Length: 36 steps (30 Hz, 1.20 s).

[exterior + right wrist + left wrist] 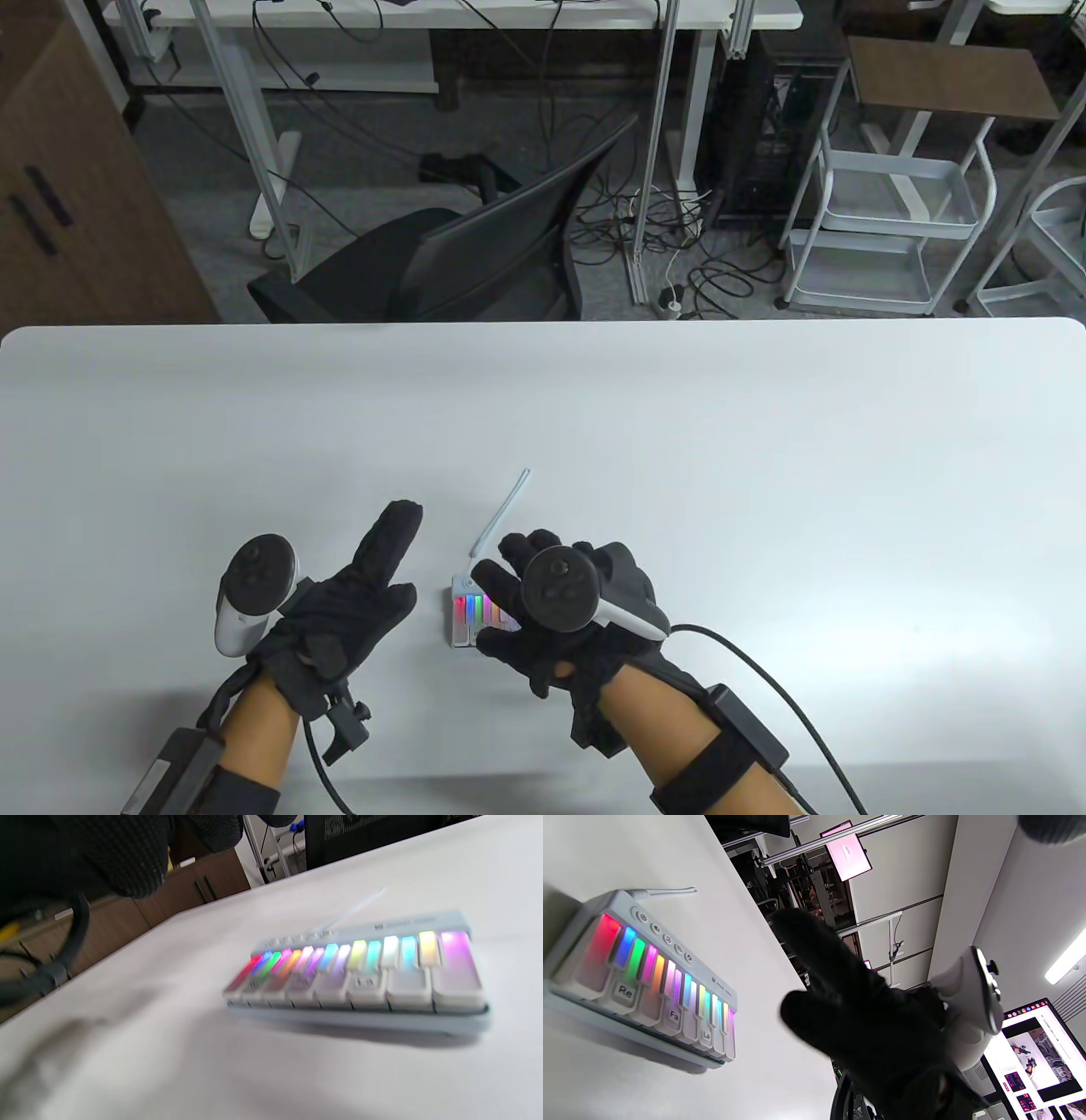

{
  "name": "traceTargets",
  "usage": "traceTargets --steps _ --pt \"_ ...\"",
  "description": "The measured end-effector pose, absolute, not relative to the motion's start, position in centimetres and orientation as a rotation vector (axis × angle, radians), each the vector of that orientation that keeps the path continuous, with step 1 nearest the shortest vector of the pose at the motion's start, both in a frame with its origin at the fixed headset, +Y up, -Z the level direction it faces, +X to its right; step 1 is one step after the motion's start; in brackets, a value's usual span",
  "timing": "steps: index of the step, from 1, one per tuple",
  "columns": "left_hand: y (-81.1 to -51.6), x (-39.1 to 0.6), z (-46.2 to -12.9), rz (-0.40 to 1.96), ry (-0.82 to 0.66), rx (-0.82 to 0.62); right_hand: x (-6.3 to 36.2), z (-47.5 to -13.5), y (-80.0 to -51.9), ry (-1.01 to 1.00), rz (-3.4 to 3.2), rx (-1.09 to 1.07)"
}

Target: Press Re-Fa-La on toy piano

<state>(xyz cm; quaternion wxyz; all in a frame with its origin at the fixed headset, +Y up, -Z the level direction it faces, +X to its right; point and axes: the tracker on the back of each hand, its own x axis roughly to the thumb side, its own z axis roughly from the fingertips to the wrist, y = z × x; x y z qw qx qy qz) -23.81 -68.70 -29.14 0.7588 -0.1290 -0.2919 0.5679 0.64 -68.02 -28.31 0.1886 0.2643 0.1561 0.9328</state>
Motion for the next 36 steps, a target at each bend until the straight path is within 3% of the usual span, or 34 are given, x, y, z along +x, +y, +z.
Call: traceTargets --steps 14,36 --pt "-68.8 -23.7 -29.2 1.224 -0.641 -0.286 -1.3 -27.7 -72.4 0.63 2.754 0.816" --pt "-68.8 -23.6 -29.1 1.217 -0.643 -0.292 -1.6 -27.5 -73.4 0.732 2.765 0.804"
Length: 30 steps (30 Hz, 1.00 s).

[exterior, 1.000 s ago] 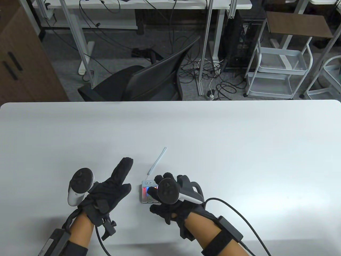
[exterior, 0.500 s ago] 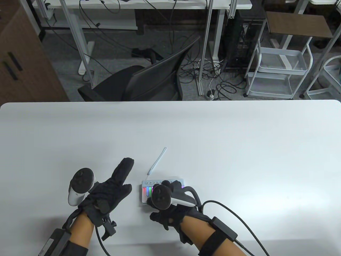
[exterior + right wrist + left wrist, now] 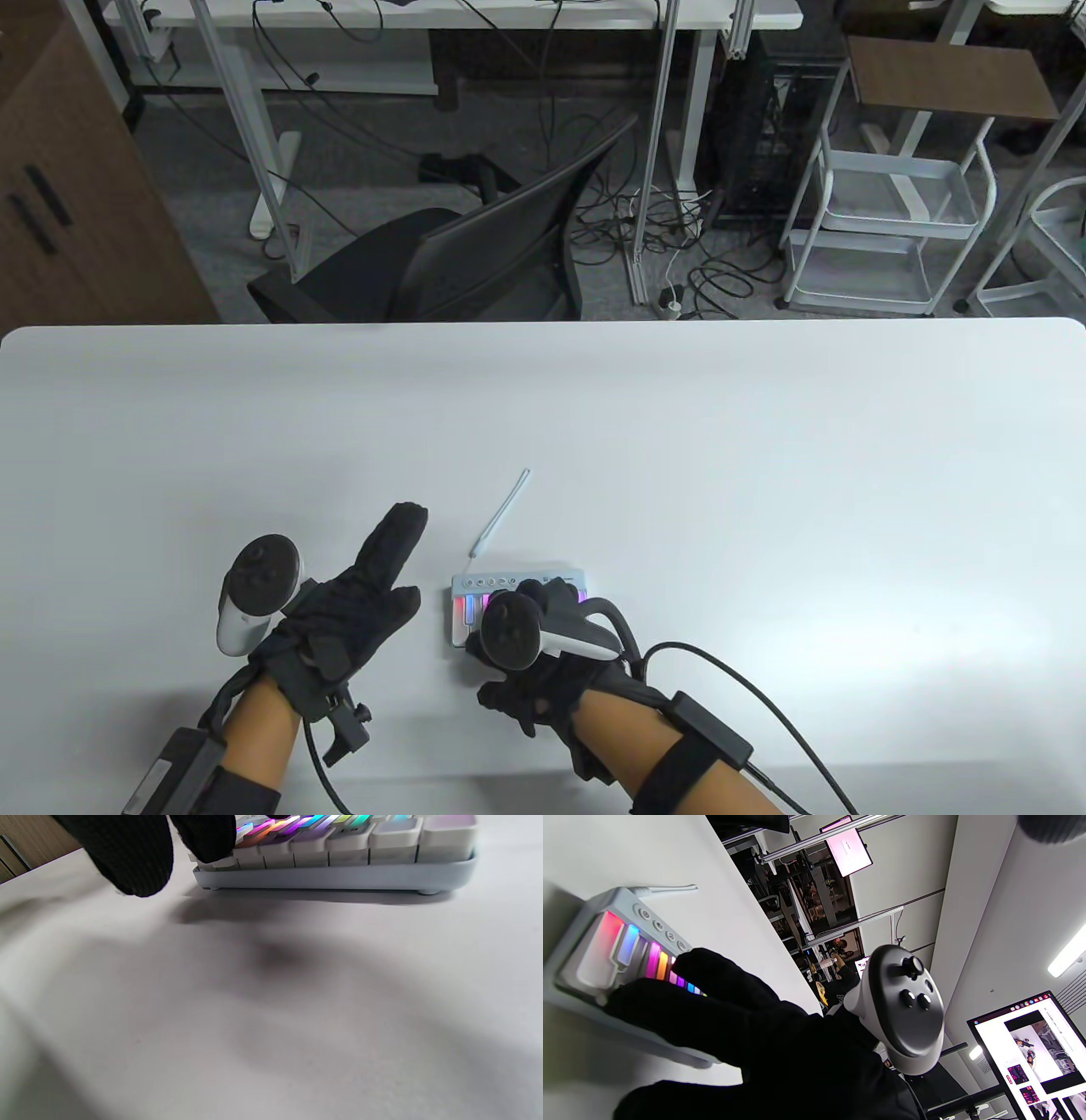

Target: Press Re-Fa-La on toy piano

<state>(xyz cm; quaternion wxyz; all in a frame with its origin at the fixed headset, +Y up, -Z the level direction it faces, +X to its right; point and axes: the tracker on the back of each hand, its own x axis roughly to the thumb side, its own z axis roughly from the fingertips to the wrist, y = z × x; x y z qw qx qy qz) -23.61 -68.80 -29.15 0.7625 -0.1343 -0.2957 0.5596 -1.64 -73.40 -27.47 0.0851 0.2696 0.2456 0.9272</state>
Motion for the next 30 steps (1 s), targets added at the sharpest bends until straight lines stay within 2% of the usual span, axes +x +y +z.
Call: traceTargets --steps 5,30 --pt "-68.8 -23.6 -29.1 1.217 -0.645 -0.293 -1.6 -27.5 -73.3 0.73 2.757 0.808" --pt "-68.8 -23.5 -29.1 1.208 -0.648 -0.295 1.7 -28.2 -69.6 0.537 2.654 0.711"
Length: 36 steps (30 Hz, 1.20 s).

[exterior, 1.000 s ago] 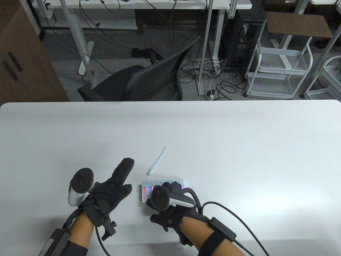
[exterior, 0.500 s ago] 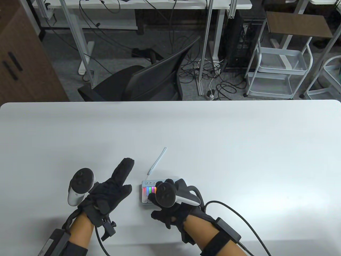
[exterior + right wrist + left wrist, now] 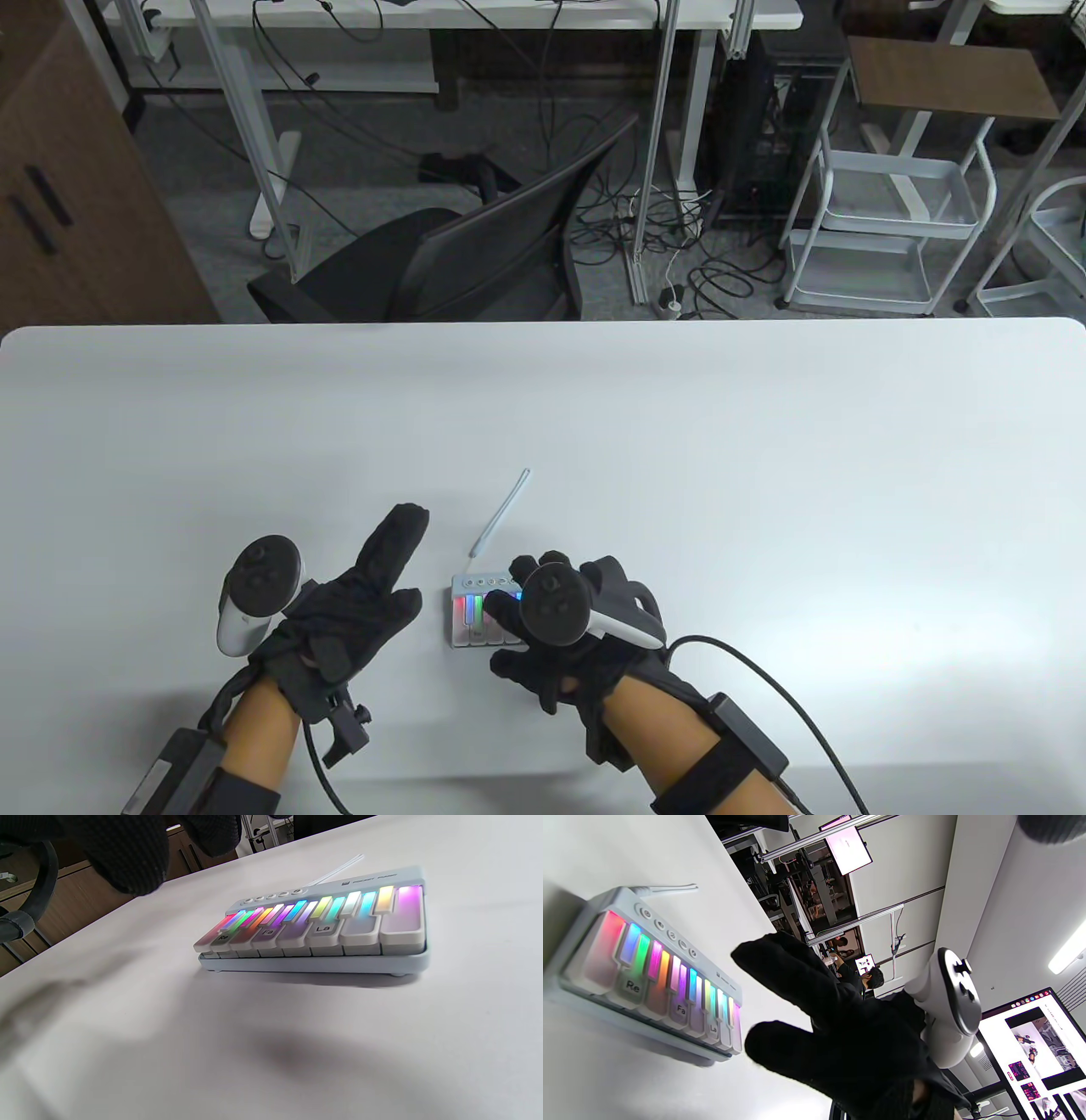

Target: Press Re-Fa-La on toy piano

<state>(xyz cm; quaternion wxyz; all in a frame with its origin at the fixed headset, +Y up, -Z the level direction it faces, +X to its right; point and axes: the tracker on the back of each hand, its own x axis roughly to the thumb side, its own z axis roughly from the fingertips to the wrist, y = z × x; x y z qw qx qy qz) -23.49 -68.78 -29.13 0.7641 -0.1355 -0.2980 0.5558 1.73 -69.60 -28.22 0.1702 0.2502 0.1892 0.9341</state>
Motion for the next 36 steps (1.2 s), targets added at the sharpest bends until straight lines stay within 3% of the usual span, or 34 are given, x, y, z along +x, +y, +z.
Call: traceTargets --steps 36 --pt "-68.7 -23.4 -29.1 1.204 -0.653 -0.293 2.1 -28.7 -72.1 0.706 2.702 0.661"
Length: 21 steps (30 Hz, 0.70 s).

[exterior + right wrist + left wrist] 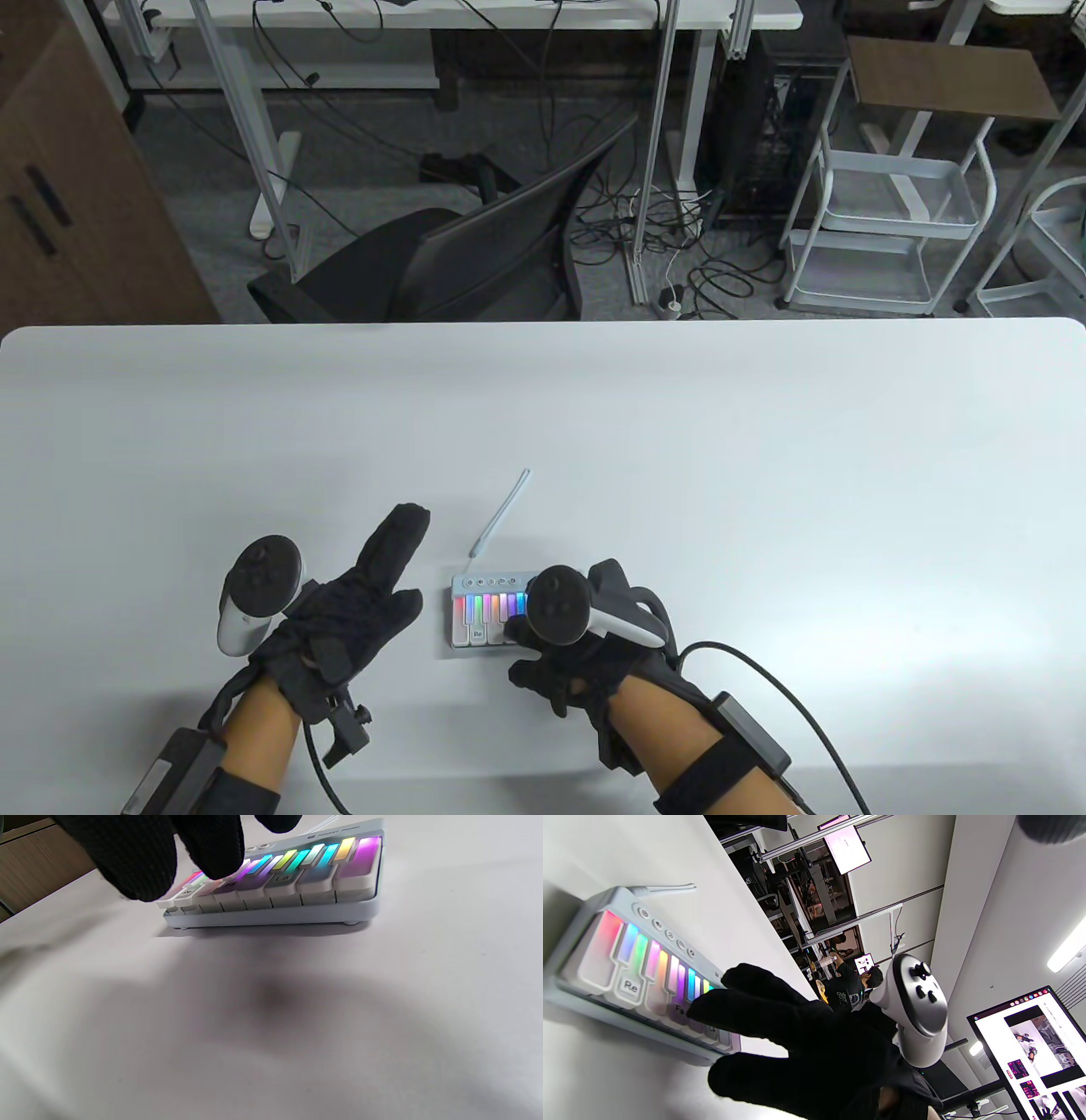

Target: Press Re-Fa-La on toy piano

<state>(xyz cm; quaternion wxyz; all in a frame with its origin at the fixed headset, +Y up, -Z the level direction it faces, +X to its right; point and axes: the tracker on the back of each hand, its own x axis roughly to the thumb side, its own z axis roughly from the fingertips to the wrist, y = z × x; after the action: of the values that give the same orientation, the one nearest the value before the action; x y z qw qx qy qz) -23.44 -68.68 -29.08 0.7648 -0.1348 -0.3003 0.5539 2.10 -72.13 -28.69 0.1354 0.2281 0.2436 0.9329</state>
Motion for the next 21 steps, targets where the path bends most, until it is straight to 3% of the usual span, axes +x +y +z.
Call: traceTargets --steps 21 --pt "-68.66 -23.37 -29.1 1.198 -0.651 -0.296 1.56 -28.45 -72.54 0.762 2.712 0.66"
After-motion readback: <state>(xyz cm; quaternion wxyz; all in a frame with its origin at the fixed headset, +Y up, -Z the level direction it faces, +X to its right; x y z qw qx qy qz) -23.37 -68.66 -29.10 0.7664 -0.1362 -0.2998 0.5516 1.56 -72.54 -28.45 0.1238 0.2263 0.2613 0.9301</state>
